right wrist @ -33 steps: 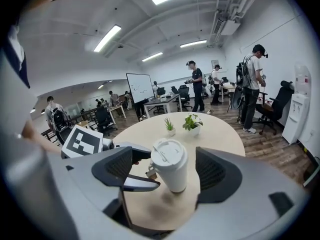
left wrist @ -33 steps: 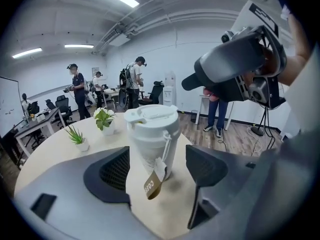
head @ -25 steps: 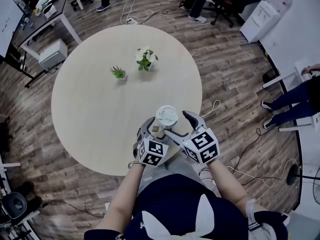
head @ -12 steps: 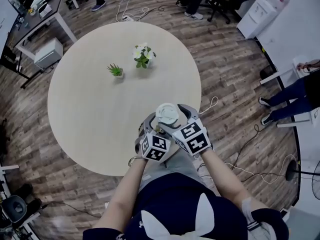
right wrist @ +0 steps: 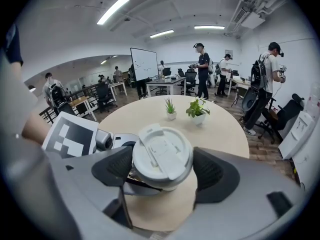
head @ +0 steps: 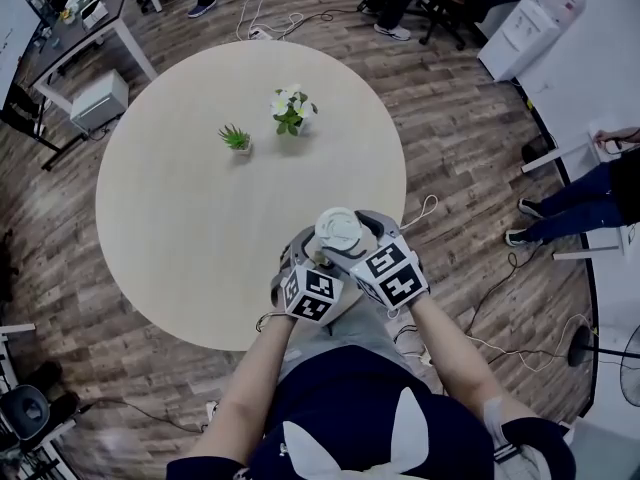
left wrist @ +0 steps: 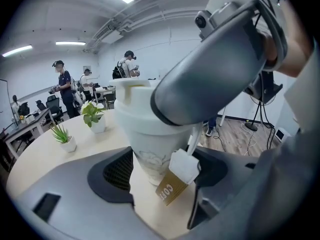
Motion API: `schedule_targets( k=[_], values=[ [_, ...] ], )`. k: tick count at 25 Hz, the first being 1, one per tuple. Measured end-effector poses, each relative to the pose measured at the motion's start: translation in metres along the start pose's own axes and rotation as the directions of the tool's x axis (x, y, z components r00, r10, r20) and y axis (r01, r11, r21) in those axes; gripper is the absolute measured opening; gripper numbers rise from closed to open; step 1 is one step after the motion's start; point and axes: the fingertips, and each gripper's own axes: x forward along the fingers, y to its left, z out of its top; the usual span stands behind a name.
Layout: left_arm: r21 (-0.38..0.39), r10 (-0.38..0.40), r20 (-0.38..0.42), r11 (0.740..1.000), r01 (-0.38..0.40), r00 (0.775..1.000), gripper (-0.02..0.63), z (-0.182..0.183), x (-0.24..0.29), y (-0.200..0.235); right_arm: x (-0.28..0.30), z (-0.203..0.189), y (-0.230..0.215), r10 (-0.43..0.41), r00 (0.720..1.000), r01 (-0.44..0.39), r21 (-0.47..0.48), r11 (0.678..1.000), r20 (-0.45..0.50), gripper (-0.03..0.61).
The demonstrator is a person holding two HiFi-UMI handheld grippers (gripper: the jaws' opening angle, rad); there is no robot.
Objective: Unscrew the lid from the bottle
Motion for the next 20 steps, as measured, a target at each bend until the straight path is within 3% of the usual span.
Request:
schedule_targets(
  k=[7, 14, 17, 20],
  values=[
    [-0.003, -0.012, 0.004, 1.0, 0.012, 1.0, 0.333, 0.0012, -0.0021, -0.0007, -0.0025, 0.0027, 0.0046, 0.111, 0.992, -0.118, -0.139, 0.983, -0.059, 0.383],
    [-0.01, -0.016, 0.002, 1.0, 0.016, 1.0, 0.333, 0.0012, -0.0023, -0.0008, -0.0018, -0.001, 0.0083, 0.222, 0.956, -0.27, -0.284, 0.92, -0.189, 0.383],
    [-0.01, -0.016, 0.002, 1.0, 0.016, 1.0, 0.333, 0.0006, -0.0025, -0.001, -0.0013, -0.0023, 0.0091, 0.254, 0.941, -0.315, -0.31, 0.897, -0.221, 0.383],
    [-0.012, -0.016, 0.001, 1.0, 0.016, 1.0, 0.333, -0.0003, -0.0029, -0.0015, -0.0009, -0.003, 0.01, 0.267, 0.937, -0.327, -0.301, 0.896, -0.226, 0.383]
  ],
)
